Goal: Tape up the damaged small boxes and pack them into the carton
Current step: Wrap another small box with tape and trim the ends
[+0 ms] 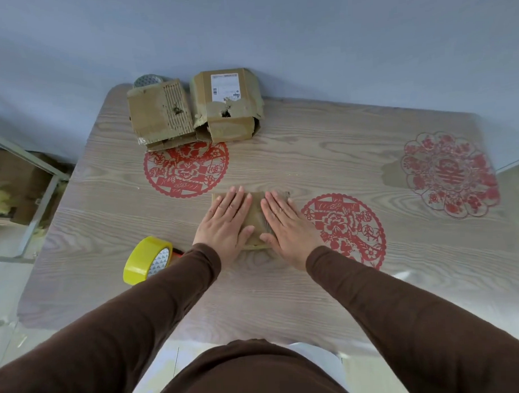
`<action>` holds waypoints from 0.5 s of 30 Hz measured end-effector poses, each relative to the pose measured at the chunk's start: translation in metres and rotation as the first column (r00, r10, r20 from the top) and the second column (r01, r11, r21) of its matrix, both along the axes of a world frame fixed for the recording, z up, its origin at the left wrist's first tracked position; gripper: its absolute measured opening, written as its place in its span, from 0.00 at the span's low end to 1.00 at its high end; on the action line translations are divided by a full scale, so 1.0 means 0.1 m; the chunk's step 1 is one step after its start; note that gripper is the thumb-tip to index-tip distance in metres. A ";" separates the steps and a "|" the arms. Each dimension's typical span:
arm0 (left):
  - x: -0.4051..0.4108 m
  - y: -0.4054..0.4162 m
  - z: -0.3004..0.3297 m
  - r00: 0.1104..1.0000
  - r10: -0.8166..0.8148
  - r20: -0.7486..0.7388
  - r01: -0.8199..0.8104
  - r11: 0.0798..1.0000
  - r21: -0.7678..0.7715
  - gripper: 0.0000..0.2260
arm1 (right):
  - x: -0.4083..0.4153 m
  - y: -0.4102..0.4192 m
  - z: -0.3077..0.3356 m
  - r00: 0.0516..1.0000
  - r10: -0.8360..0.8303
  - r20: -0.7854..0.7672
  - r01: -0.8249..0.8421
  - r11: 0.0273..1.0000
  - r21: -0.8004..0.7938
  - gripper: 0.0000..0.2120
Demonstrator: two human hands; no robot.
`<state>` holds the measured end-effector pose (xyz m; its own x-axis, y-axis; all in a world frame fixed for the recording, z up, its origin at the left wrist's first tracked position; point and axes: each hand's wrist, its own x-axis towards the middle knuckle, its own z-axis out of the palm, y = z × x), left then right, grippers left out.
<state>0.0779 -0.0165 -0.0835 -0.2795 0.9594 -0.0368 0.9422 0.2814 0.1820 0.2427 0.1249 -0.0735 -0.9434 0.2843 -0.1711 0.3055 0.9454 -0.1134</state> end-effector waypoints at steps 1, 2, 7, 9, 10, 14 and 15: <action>0.00 0.01 -0.03 1.000 0.005 -0.006 -0.005 1.000 0.002 0.31 | -0.01 -0.01 -0.04 1.000 -0.011 -0.013 0.011 1.000 0.011 0.34; -0.01 0.02 -0.04 1.000 0.008 -0.009 -0.008 1.000 0.004 0.30 | -0.01 -0.01 -0.07 1.000 -0.015 -0.025 0.016 1.000 0.022 0.34; -0.02 0.03 -0.09 1.000 0.013 0.005 -0.013 1.000 0.007 0.29 | -0.04 -0.01 -0.11 1.000 -0.001 -0.003 0.001 0.999 0.041 0.33; -0.03 0.03 -0.08 0.999 0.008 0.038 -0.008 1.000 0.008 0.30 | -0.03 0.01 -0.10 1.000 -0.001 0.027 0.001 1.000 0.010 0.34; -0.04 0.03 -0.06 0.998 0.006 0.065 -0.007 1.000 0.021 0.30 | -0.01 0.03 -0.08 1.000 0.007 0.022 -0.006 1.000 -0.022 0.34; -0.06 0.00 0.09 0.878 0.240 0.414 -0.321 0.937 0.139 0.33 | 0.01 0.04 0.15 0.949 -0.252 -0.191 0.160 0.903 -0.399 0.31; -0.07 0.01 0.12 0.762 0.374 0.528 -0.487 0.869 0.087 0.32 | 0.00 0.04 0.17 0.885 -0.415 -0.210 0.273 0.829 -0.487 0.31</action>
